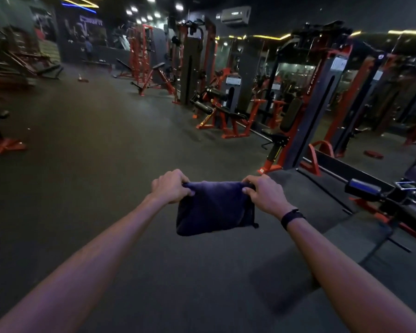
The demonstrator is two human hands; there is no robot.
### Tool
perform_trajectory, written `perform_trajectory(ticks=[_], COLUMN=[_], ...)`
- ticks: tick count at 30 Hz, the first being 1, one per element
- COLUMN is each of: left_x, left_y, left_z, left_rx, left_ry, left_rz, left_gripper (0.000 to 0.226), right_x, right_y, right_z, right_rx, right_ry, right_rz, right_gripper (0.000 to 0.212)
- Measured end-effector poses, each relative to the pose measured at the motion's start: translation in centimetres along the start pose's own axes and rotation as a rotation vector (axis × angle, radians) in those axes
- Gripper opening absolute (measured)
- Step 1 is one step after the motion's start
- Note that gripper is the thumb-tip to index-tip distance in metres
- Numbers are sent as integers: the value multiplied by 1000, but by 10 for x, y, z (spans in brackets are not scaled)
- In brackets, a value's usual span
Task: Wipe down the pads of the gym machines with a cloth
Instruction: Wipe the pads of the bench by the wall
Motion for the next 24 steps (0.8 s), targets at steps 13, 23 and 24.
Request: perform_trajectory(ticks=[13,23,24], left_x=[96,94,94], left_y=[-20,23,24], left_z=[-231,-463,-476], left_rx=[-104,-86,-92], left_ry=[-241,-71,-46], left_rz=[98,95,99], left_gripper=[9,16,20], right_x=[116,117,119], right_y=[107,208,214], right_z=[-185,-402,-416], right_rx=[136,94,99], right_ry=[-175,-60,-51], right_rz=[-410,-497,-504], right_gripper=[12,17,18])
Point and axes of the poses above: each hand's wrist, its own z-axis away from the middle knuckle, its own x-axis out of the palm, y = z × x, the point moved 7 cm from there along -z, towards the middle knuckle, and after that the axes turned 3 degrees about -y, right-handed, at the moved point
